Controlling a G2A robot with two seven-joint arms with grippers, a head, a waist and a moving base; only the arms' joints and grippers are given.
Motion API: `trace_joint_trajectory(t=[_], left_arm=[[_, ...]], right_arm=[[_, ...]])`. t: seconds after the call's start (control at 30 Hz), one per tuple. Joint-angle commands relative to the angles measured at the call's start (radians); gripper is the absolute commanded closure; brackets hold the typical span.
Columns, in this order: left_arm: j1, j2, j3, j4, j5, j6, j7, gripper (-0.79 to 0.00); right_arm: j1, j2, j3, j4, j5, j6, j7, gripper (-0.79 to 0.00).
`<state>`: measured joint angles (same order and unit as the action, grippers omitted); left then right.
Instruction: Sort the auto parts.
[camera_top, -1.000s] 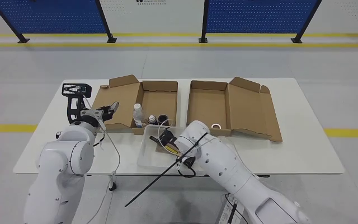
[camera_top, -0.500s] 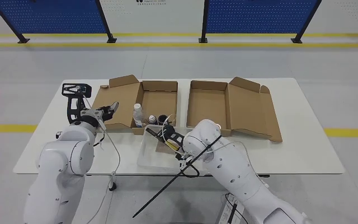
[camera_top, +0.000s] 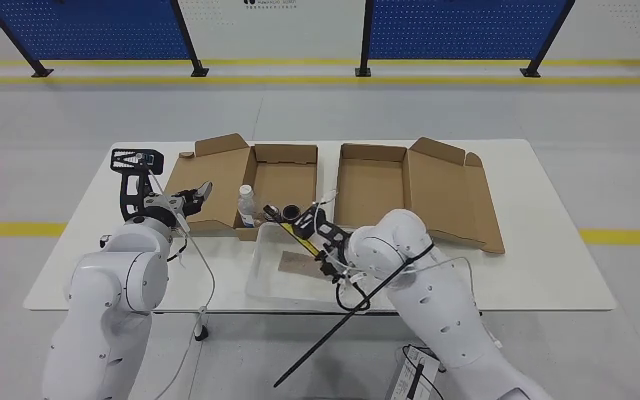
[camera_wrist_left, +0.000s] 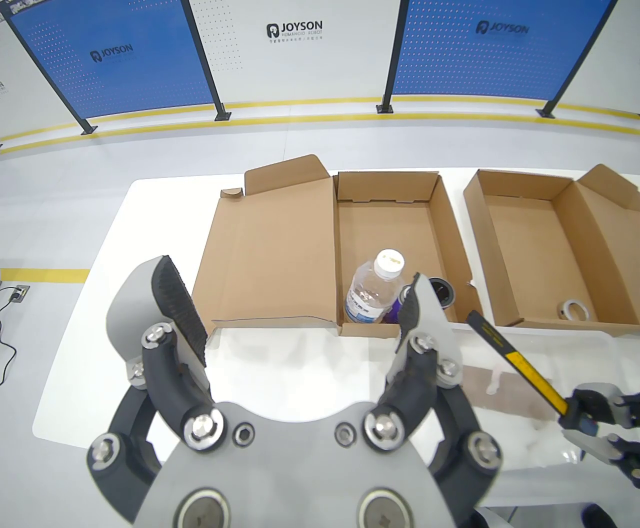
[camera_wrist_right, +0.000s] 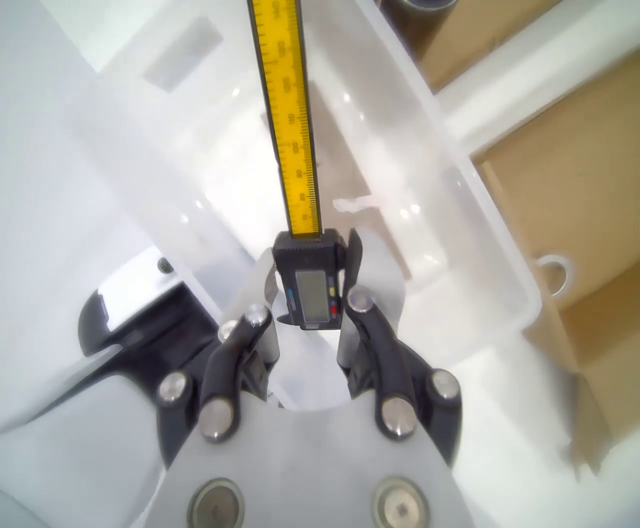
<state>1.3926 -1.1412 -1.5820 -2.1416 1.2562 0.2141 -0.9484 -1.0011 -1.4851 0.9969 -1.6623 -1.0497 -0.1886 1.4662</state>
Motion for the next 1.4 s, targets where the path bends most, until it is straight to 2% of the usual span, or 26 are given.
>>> trace_joint_trajectory(t=[0.0,0.3,0.77,1.1,1.37], left_arm=[[0.0,0.0,0.0,0.0,0.0,0.0,0.0,-0.785],[0.0,0.0,0.0,0.0,0.0,0.0,0.0,-0.785],[0.0,0.0,0.0,0.0,0.0,0.0,0.0,-0.785],[0.0,0.0,0.0,0.0,0.0,0.0,0.0,-0.785],[0.0,0.0,0.0,0.0,0.0,0.0,0.0,-0.785]], right_arm=[[-0.012,0.004,0.017,-0.017,0.022,-0.007,-0.017,0.0],[-0.063,0.026,0.097,-0.077,0.1,-0.014,-0.082,0.0],[-0.088,0.049,0.164,-0.064,0.305,-0.08,-0.213,0.0],[-0.091,0.066,0.178,-0.057,0.414,-0.146,-0.261,0.0],[-0.065,0.076,0.149,-0.042,0.4,-0.122,-0.26,0.0]])
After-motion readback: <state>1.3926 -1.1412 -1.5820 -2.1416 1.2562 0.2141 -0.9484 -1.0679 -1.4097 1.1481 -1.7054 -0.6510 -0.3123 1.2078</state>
